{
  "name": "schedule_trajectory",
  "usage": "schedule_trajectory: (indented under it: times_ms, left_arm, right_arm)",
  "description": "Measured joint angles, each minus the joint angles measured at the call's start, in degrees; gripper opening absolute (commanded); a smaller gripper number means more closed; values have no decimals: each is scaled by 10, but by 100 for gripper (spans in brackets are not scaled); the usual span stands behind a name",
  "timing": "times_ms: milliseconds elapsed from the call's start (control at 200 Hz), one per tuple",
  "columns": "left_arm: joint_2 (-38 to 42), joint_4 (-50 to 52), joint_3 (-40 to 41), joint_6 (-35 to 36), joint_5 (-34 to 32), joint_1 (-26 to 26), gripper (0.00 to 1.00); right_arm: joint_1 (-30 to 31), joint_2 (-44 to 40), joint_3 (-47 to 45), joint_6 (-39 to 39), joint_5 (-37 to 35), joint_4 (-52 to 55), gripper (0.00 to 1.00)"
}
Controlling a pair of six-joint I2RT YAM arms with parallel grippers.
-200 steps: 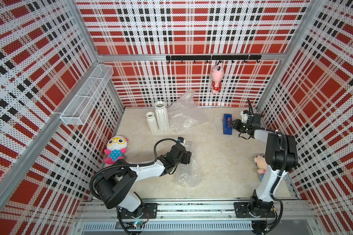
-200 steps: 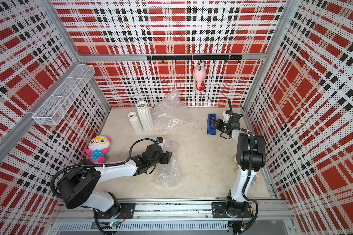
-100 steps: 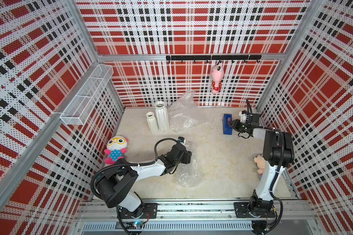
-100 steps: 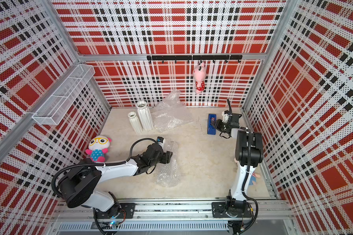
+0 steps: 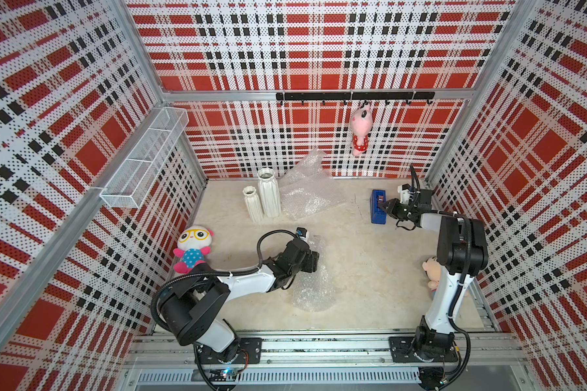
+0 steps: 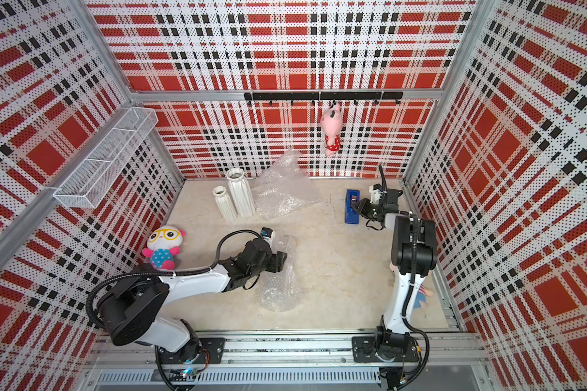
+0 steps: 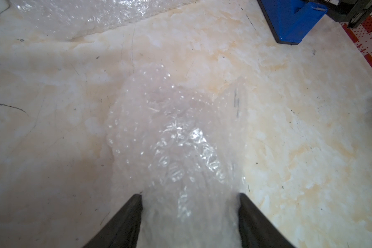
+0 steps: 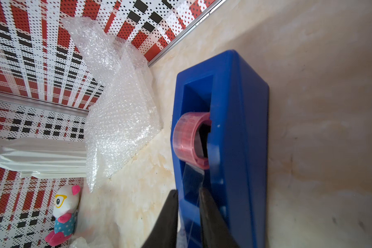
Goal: Wrap vases in bubble wrap
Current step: Tear off the tape using the Tape Cutter.
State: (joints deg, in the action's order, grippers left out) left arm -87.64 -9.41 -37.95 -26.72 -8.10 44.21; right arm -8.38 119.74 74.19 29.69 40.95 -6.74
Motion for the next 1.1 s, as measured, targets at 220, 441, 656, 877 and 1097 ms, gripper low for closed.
schedule_trajectory:
  times_ms: [220,441,656,877,1097]
  left_arm:
    - [-1,0,-1,0,-1,0,70]
    - [-1,0,-1,0,-1,0,70]
    - [-2,0,-1,0,-2,0,70]
    - [-2,0,-1,0,-3,0,70]
    - [-2,0,-1,0,-7,0,70]
  right_arm:
    - [-2,7,0,13,17,-14,20]
    - [-4,14,3,30,28,-20,15]
    - [-7,16,3,37,32,-22,12]
    - [-9,16,2,50,45,-29,9]
    - [-9,15,-5,62,56,-48,5]
